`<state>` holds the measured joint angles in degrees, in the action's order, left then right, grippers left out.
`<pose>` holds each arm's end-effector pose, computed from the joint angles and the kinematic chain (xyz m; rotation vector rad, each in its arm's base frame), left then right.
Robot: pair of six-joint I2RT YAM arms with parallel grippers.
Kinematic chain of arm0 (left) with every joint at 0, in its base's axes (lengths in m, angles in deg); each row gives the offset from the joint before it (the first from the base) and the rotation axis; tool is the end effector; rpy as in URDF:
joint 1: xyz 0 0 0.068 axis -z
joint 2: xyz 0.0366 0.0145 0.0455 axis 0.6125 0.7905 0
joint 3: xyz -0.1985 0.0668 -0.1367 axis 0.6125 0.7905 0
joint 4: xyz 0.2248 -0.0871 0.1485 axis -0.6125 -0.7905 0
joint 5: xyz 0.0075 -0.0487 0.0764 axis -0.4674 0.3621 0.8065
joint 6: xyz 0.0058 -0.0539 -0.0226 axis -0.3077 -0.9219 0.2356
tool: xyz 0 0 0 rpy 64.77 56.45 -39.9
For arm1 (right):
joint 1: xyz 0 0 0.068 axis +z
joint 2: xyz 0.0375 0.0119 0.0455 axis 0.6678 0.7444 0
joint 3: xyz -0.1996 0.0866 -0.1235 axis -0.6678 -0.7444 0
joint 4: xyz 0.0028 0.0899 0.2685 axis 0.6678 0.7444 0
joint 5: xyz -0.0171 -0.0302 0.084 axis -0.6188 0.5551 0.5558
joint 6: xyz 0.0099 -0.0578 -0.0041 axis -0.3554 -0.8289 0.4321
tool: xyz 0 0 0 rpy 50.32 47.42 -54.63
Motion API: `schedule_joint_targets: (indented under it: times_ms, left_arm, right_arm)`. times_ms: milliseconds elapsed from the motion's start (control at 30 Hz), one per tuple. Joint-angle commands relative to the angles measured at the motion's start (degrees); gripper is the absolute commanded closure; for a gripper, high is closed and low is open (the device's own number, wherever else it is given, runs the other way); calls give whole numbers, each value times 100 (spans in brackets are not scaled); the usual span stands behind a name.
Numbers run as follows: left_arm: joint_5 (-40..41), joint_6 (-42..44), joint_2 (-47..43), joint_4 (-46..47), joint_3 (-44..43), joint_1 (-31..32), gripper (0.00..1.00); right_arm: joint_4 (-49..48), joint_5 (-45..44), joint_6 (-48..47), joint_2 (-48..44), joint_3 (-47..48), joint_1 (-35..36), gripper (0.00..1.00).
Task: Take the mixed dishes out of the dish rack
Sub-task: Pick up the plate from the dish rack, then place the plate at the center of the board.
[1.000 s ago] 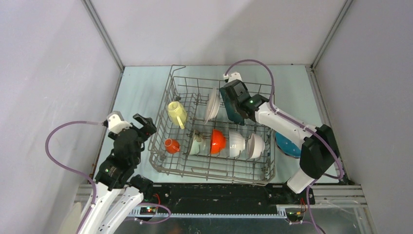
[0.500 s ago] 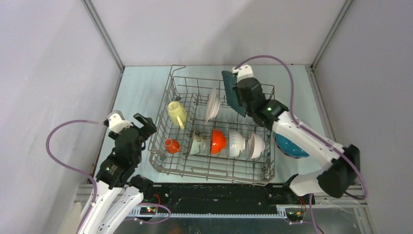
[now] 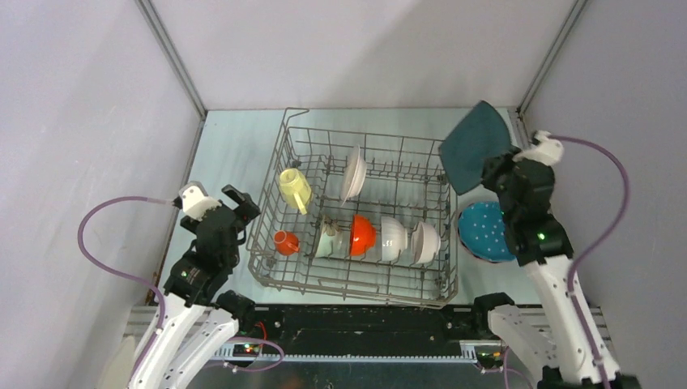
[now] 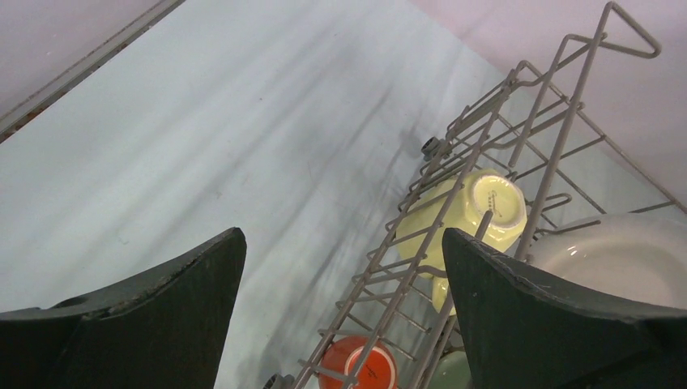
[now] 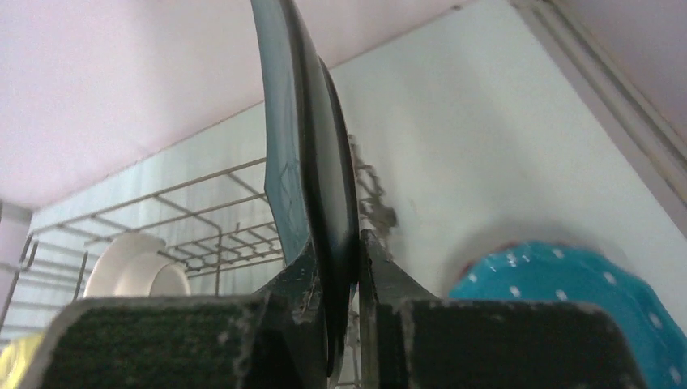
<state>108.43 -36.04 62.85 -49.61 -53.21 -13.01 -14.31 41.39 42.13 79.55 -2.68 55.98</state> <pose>0.1555 -0.0404 0.2936 -0.6791 1.7381 -0.0440 0.2277 0.0440 0.3646 0.3906 1.7277 0.2325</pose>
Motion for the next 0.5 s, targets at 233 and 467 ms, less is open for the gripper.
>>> schedule_joint_targets:
  times_ms: [233, 467]
  left_arm:
    - [47, 290, 415, 1225, -85, 21, 2]
    - [112, 369, 692, 1394, 3, 21, 2]
  right_arm:
    - [611, 1300, 1731, -1457, -375, -2879, 100]
    - [948, 2739, 1794, -1690, -1121, -4366, 100]
